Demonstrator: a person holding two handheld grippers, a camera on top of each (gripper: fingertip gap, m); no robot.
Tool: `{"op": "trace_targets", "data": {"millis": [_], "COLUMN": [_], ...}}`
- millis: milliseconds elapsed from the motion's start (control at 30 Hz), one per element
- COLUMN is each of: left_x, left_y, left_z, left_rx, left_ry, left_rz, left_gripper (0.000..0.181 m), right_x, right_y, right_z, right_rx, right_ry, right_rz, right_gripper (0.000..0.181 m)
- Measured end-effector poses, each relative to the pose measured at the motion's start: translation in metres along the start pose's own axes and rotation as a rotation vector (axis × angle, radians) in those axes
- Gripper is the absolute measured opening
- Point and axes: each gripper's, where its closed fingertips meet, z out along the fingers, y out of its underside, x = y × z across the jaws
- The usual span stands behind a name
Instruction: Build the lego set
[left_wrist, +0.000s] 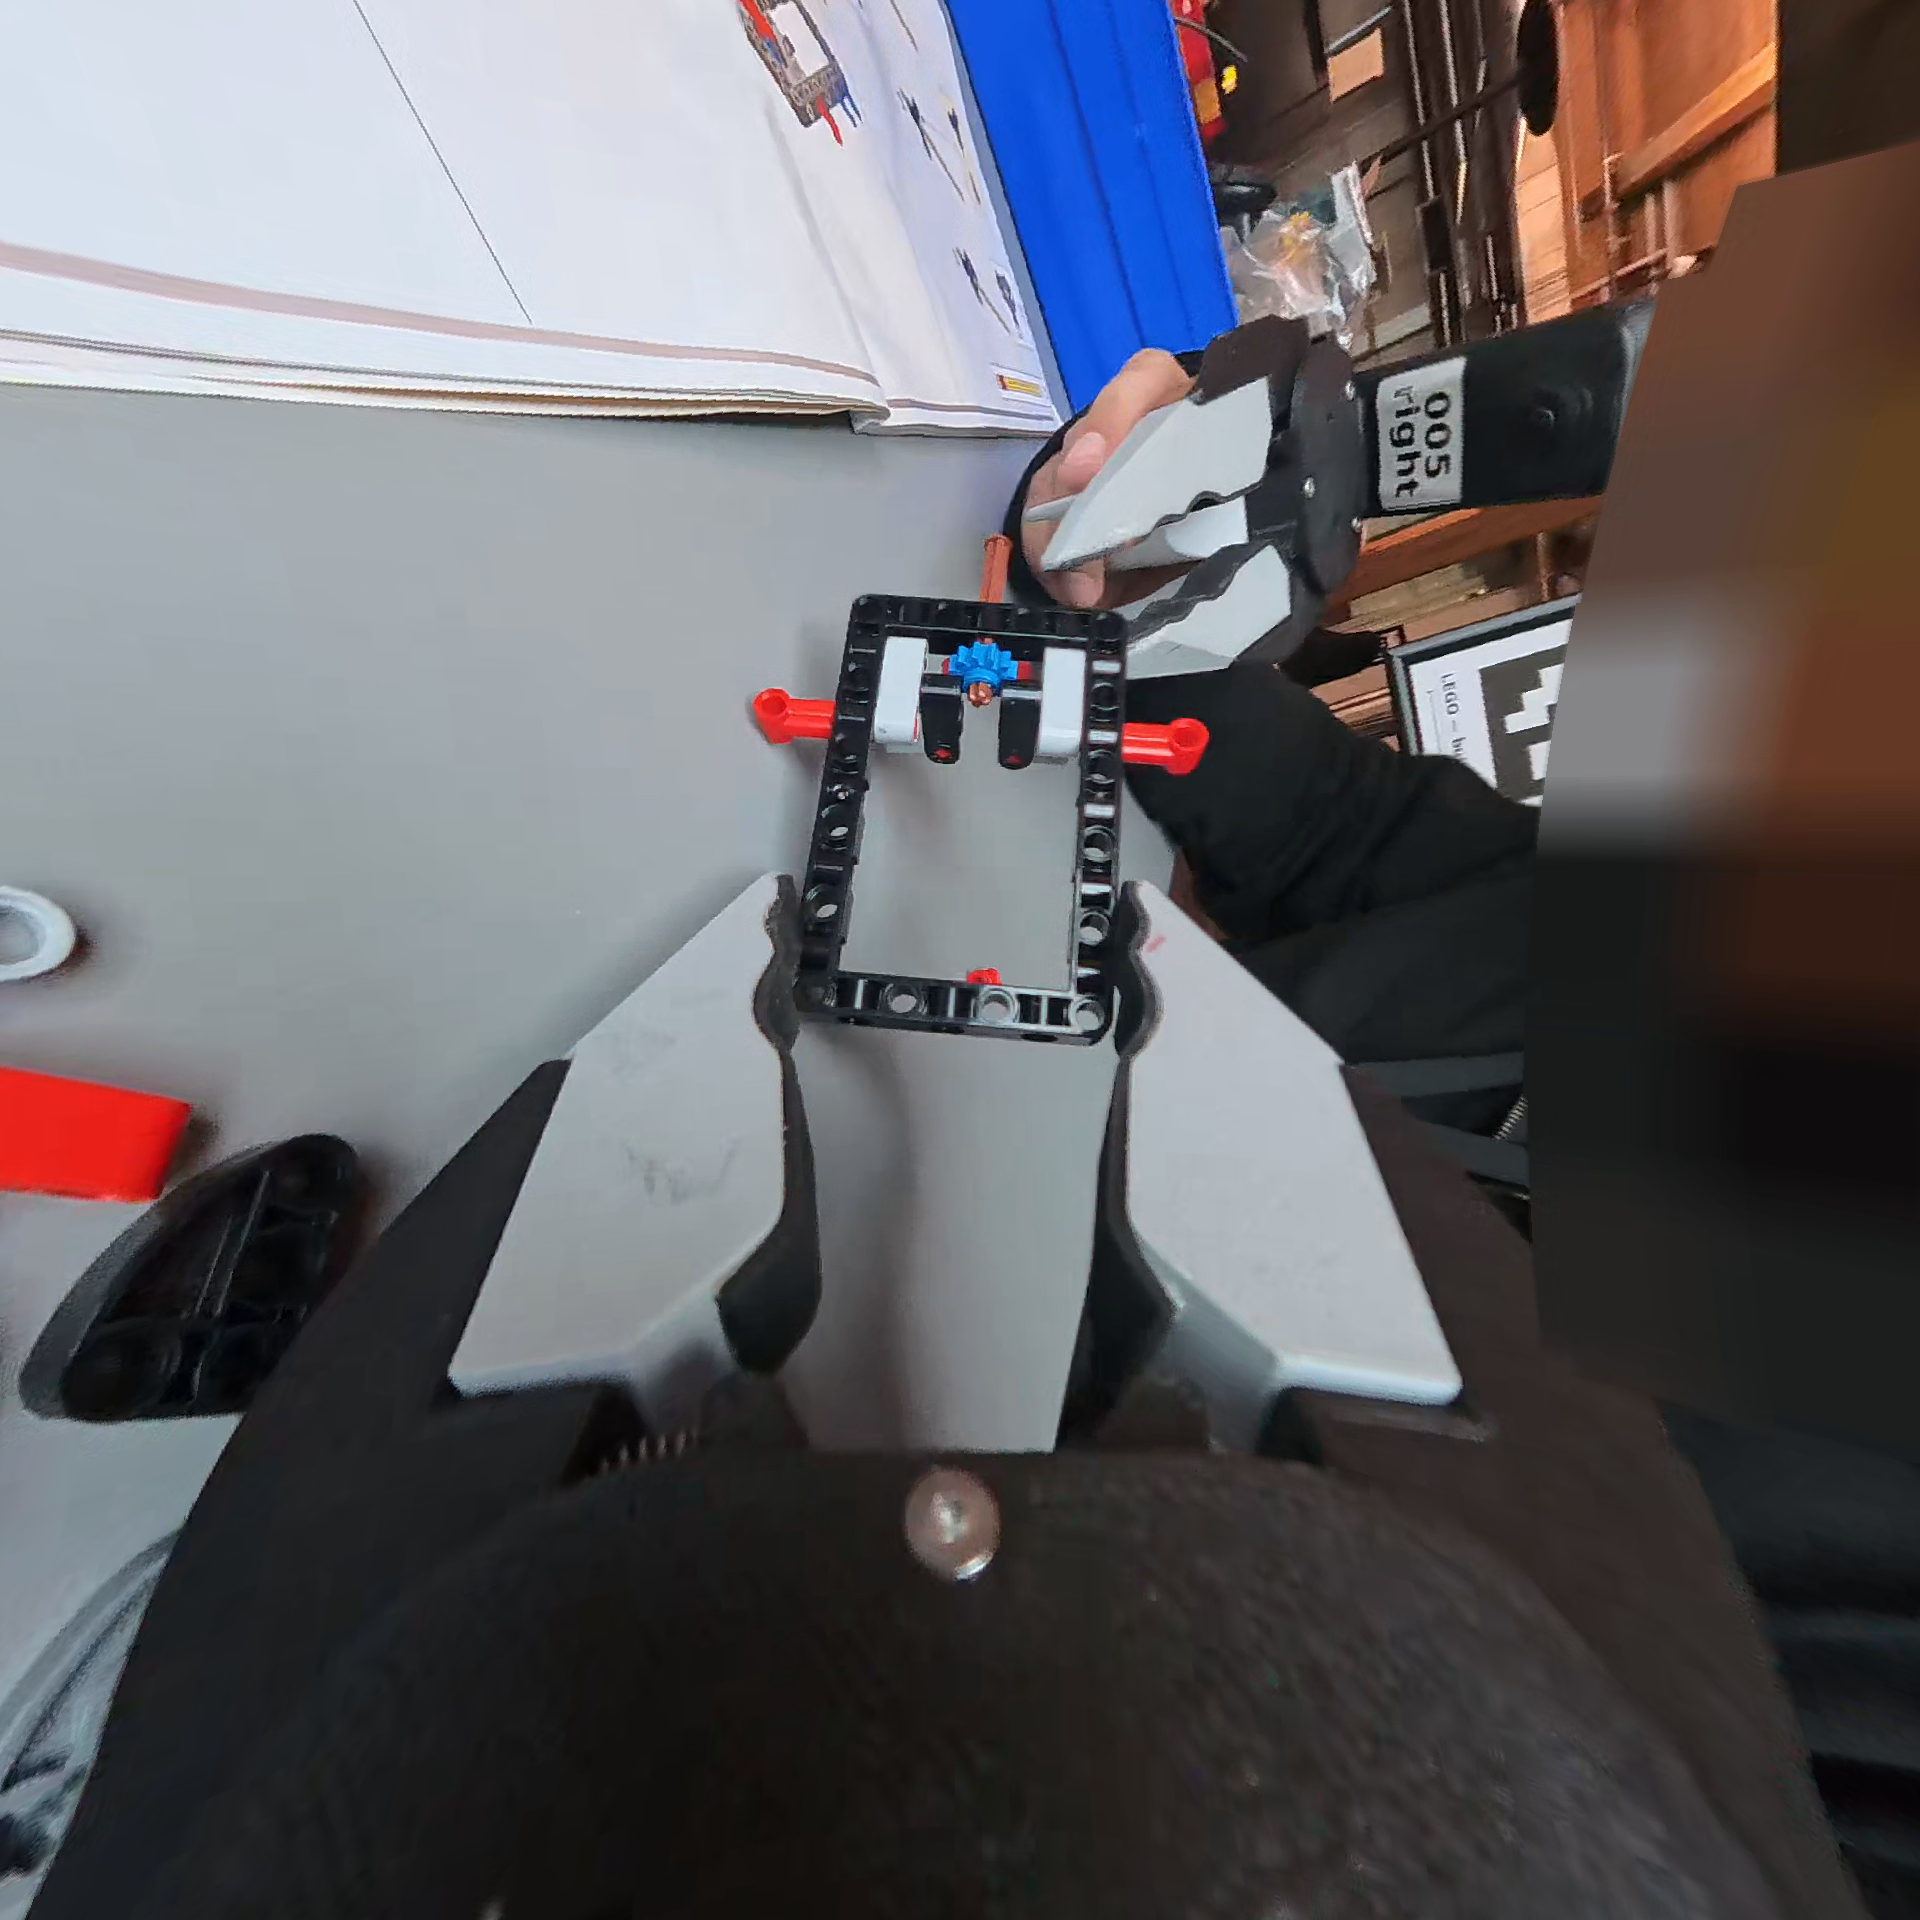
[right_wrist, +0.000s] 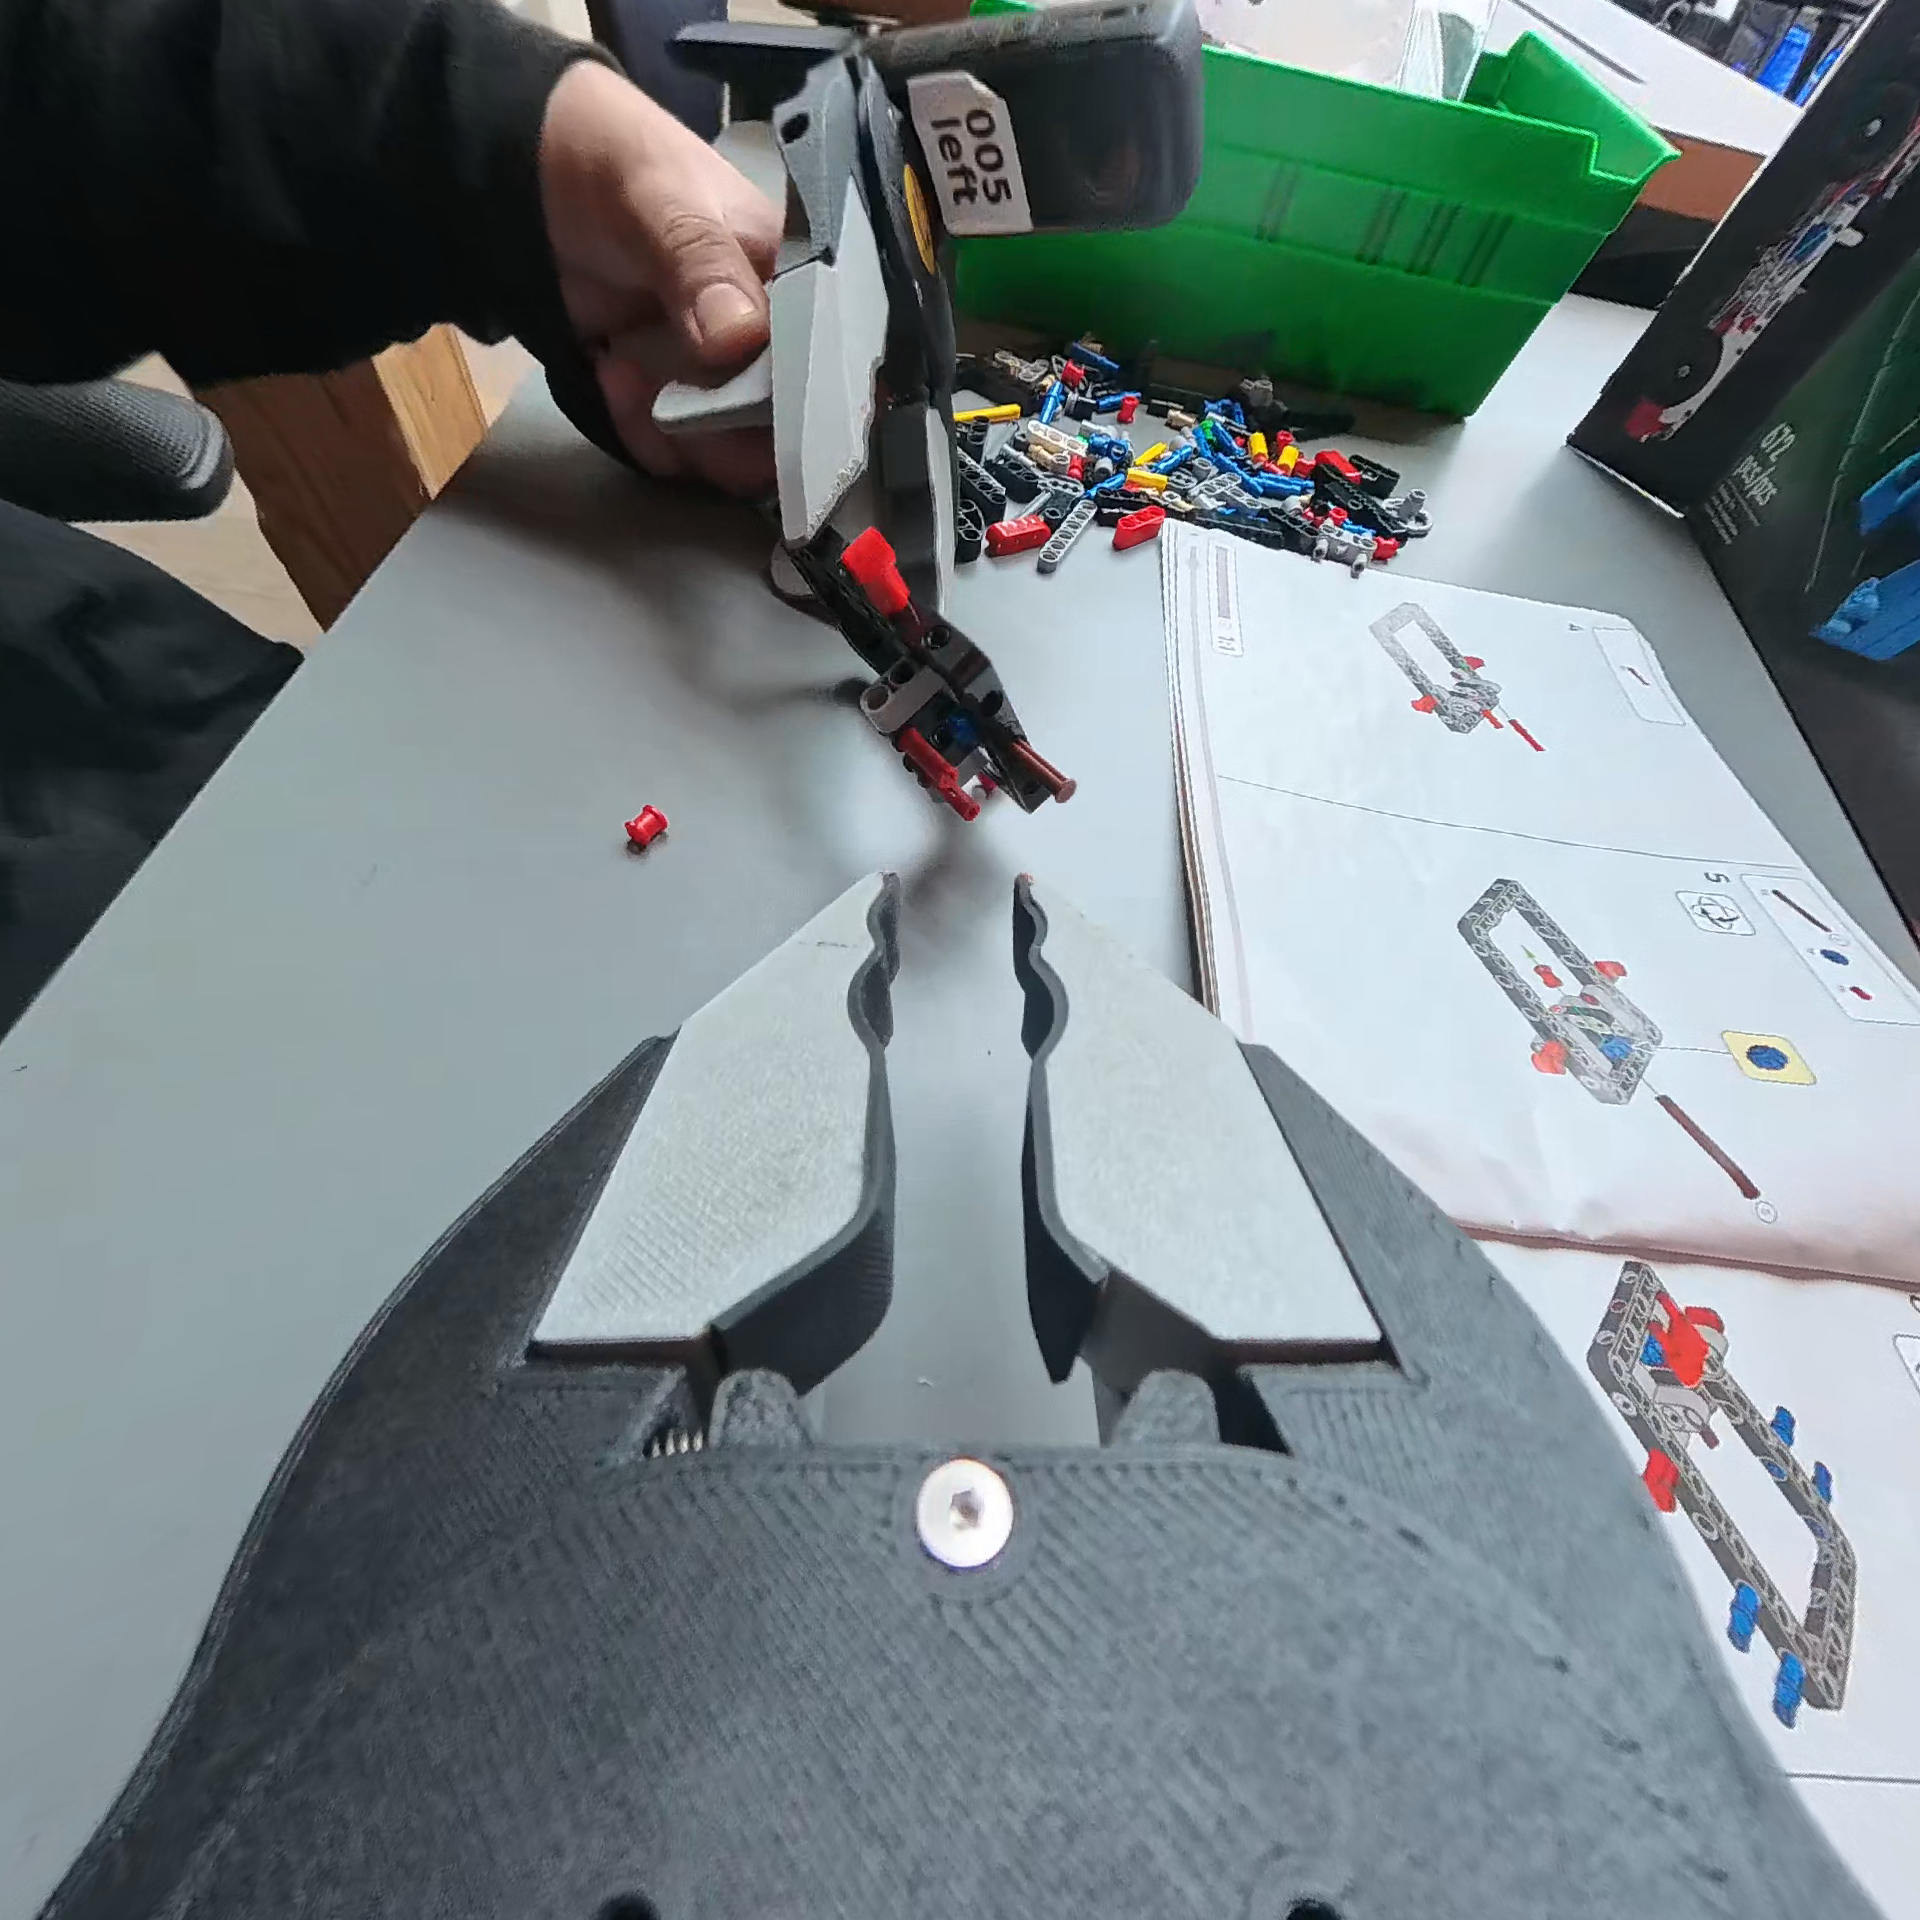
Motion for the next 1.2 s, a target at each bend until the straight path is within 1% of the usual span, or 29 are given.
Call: {"op": "trace_targets", "data": {"millis": [133, 267, 367, 433, 500, 567, 667, 733, 867, 933, 1033, 1200], "left_x": [0.002, 0.001, 0.000, 0.002, 0.002, -0.002, -0.003, -0.005, -0.010, -0.014, -0.011, -0.010], "left_y": [-0.001, -0.001, 0.000, 0.004, 0.007, 0.007, 0.008, 0.013, 0.015, 0.015, 0.012, 0.011], "left_z": [-0.001, 0.000, 0.001, 0.003, 0.005, 0.005, 0.005, 0.007, 0.012, 0.012, 0.012, 0.013], "left_rx": [-0.008, -0.003, -0.008, -0.014, -0.001, 0.011, 0.015, -0.015, -0.064, -0.080, -0.059, -0.052], "left_ry": [0.036, 0.028, 0.016, 0.002, -0.061, -0.188, -0.381, -0.462, -0.548, -0.574, -0.574, -0.554], "left_rz": [-0.052, -0.067, -0.048, 0.020, 0.108, 0.249, 0.529, 0.650, 0.761, 0.775, 0.803, 0.789], "left_gripper": [0.060, 0.060, 0.060, 0.060, 0.060, 0.059, 0.059, 0.059, 0.059, 0.059, 0.059, 0.059], "right_x": [0.002, 0.003, 0.002, 0.000, -0.003, -0.006, -0.008, -0.008, -0.010, -0.012, -0.012, -0.012], "right_y": [-0.004, -0.006, -0.007, -0.008, -0.009, -0.010, -0.011, -0.011, -0.008, -0.007, -0.005, -0.002], "right_z": [-0.004, -0.006, -0.006, -0.007, -0.008, -0.010, -0.012, -0.012, -0.009, -0.007, -0.004, -0.001], "right_rx": [0.035, 0.053, 0.058, 0.063, 0.071, 0.084, 0.095, 0.091, 0.068, 0.055, 0.036, 0.012], "right_ry": [0.004, 0.014, 0.021, 0.017, 0.011, 0.005, -0.012, -0.021, -0.038, -0.043, -0.037, -0.036], "right_rz": [0.020, 0.016, 0.006, 0.002, -0.005, -0.009, -0.001, 0.006, 0.001, -0.012, -0.034, -0.044], "right_gripper": [0.016, 0.016, 0.015, 0.015, 0.015, 0.015, 0.015, 0.015, 0.016, 0.016, 0.016, 0.017]}}
